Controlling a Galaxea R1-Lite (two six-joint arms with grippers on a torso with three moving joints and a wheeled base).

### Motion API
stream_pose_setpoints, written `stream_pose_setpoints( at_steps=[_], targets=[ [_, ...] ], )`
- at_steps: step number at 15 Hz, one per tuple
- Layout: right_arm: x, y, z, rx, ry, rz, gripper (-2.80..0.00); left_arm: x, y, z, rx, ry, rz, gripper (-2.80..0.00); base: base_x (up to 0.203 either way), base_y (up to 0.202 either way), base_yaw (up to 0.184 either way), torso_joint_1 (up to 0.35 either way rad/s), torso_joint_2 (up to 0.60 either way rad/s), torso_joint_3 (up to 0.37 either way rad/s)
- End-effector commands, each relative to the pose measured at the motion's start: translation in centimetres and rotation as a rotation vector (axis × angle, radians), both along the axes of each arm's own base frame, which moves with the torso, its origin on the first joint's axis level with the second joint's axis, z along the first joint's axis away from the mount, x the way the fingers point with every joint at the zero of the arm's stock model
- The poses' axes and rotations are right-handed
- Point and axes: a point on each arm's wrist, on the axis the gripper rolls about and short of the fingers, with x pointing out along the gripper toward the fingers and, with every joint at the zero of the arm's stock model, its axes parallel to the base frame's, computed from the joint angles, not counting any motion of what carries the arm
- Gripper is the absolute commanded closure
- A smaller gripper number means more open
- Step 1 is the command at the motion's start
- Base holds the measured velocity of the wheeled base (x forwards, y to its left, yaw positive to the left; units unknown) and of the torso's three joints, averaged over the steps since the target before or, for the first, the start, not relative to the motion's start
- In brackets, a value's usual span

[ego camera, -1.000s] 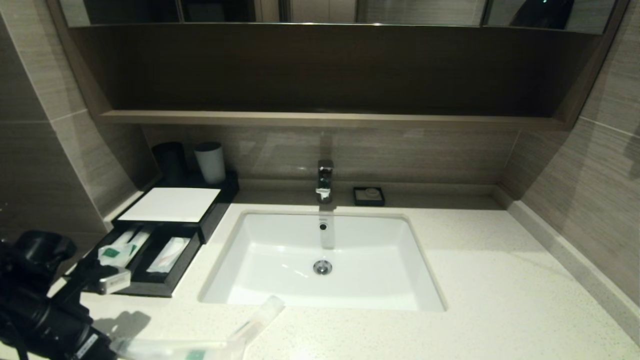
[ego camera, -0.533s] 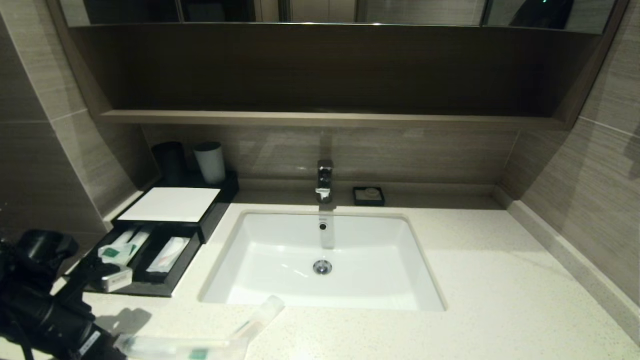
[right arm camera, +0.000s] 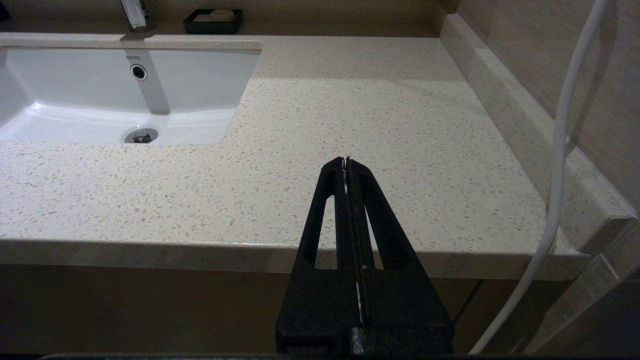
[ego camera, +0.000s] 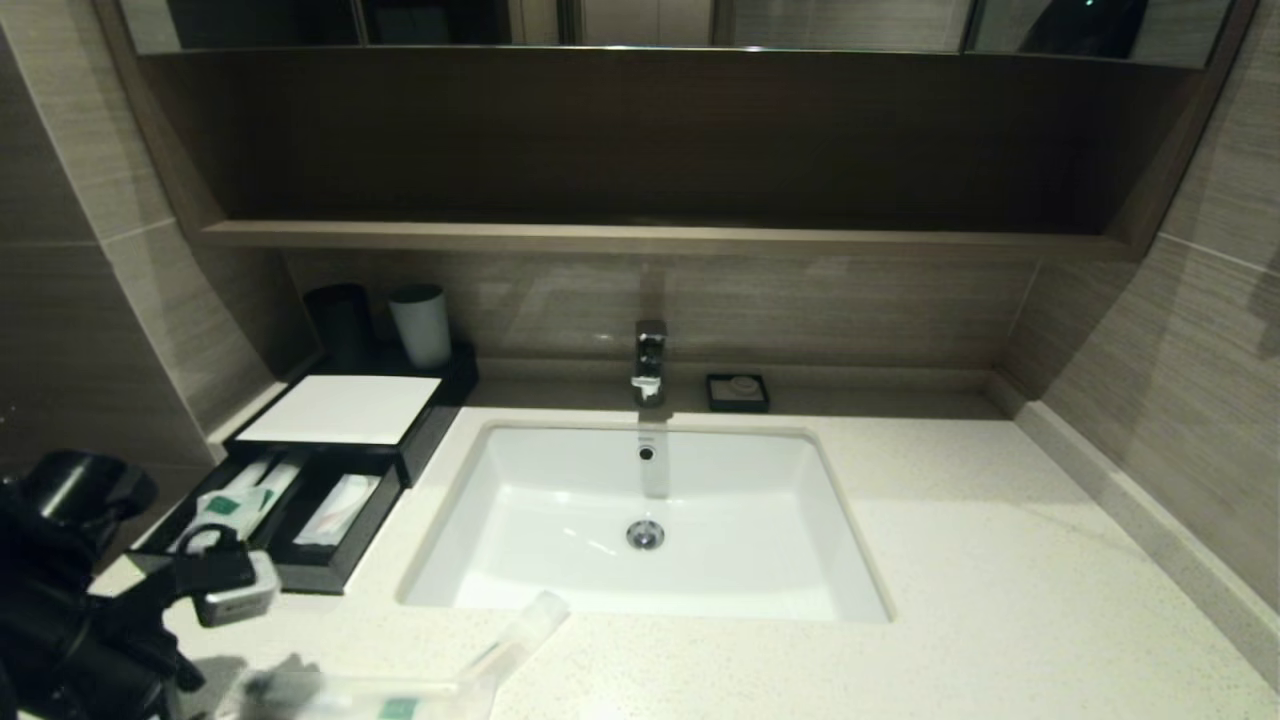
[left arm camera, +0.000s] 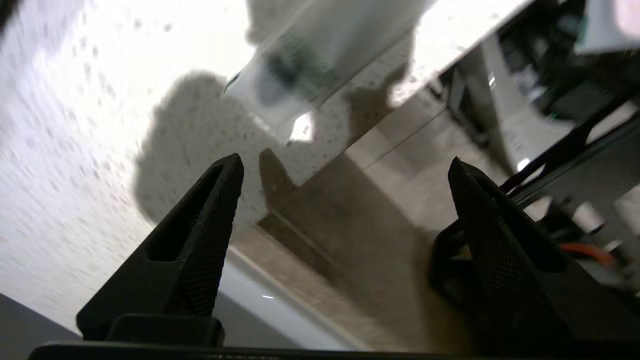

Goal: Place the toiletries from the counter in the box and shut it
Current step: Pick up the bathroom toiletry

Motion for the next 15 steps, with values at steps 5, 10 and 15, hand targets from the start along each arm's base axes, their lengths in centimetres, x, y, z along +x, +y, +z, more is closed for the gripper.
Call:
stream_pose_setpoints(
  at_steps=[5,10,15],
  targets=[
    [0.0,0.0,0.0,0.0,-0.002,0.0,0.0,2.3,0.8,0.2,0.099,-0.007,-0.297,-2.8,0.0,0.0,0.0,0.0,0.0,0.0],
    [0.0,0.0,0.0,0.0,-0.001,0.0,0.0,3.0,4.9,-0.4,0.069,0.1,-0.346,-2.8,0.0,0.0,0.0,0.0,0.0,0.0],
    [0.0,0.0,0.0,0.0,-0.001,0.0,0.0,3.9,5.1,-0.6,0.064,0.084,-0.359,-2.8,0.0,0.0,0.0,0.0,0.0,0.0]
  ],
)
